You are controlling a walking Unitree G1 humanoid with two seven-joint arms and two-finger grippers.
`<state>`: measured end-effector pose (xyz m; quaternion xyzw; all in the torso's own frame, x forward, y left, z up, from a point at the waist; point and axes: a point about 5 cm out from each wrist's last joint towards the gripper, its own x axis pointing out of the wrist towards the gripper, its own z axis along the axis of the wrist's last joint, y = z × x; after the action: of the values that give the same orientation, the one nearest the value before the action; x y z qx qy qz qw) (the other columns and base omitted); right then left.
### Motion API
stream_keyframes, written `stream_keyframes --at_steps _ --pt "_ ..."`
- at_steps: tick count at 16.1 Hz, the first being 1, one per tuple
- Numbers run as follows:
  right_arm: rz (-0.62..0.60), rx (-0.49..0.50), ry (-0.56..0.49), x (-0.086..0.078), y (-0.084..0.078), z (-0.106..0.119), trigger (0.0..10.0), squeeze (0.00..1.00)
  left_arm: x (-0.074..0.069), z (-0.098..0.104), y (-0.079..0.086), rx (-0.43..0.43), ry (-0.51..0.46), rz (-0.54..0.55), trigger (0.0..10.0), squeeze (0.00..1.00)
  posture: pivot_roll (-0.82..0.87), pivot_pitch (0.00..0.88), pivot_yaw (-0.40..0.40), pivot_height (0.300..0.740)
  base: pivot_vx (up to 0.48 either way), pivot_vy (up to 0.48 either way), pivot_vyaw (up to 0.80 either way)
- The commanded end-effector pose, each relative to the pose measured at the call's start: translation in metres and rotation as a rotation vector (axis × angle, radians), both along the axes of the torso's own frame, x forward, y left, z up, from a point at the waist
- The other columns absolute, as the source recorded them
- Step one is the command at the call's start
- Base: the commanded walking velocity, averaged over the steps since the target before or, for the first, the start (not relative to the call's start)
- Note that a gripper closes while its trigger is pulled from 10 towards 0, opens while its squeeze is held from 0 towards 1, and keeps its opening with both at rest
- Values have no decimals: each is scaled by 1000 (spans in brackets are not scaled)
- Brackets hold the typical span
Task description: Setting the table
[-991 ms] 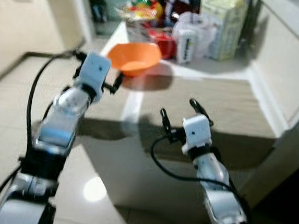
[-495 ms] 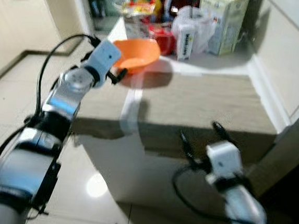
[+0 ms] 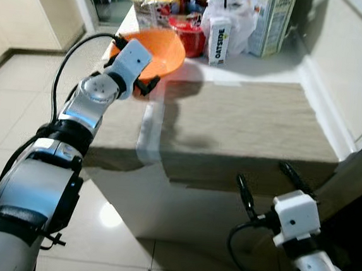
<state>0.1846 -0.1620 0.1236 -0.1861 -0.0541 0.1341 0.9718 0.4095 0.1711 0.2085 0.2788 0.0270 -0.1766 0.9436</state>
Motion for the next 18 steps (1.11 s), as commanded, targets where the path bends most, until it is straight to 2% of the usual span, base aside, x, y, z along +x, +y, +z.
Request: stream_keyframes --at_steps 1,6,9,11,18 --pt "8 13 9 -3 1 2 10000 0 0 -6 5 29 39 9 10000 0 -300 137 126 740 0 0 0" --pt "7 8 26 -2 2 2 10000 0 2 5 5 33 -1 -6 10000 0 -294 134 126 740 0 0 0" --pt "8 4 37 -4 3 1 10000 0 2 0 6 -3 33 -7 10000 0 -298 142 127 740 0 0 0" --pt "6 1 41 -4 2 1 10000 0 2 1 1 -44 60 -47 10000 0 -298 144 127 740 0 0 0" --pt "6 -3 42 -2 4 0 10000 0 4 21 -10 7 -8 -122 10000 0 -294 141 131 740 0 0 0"
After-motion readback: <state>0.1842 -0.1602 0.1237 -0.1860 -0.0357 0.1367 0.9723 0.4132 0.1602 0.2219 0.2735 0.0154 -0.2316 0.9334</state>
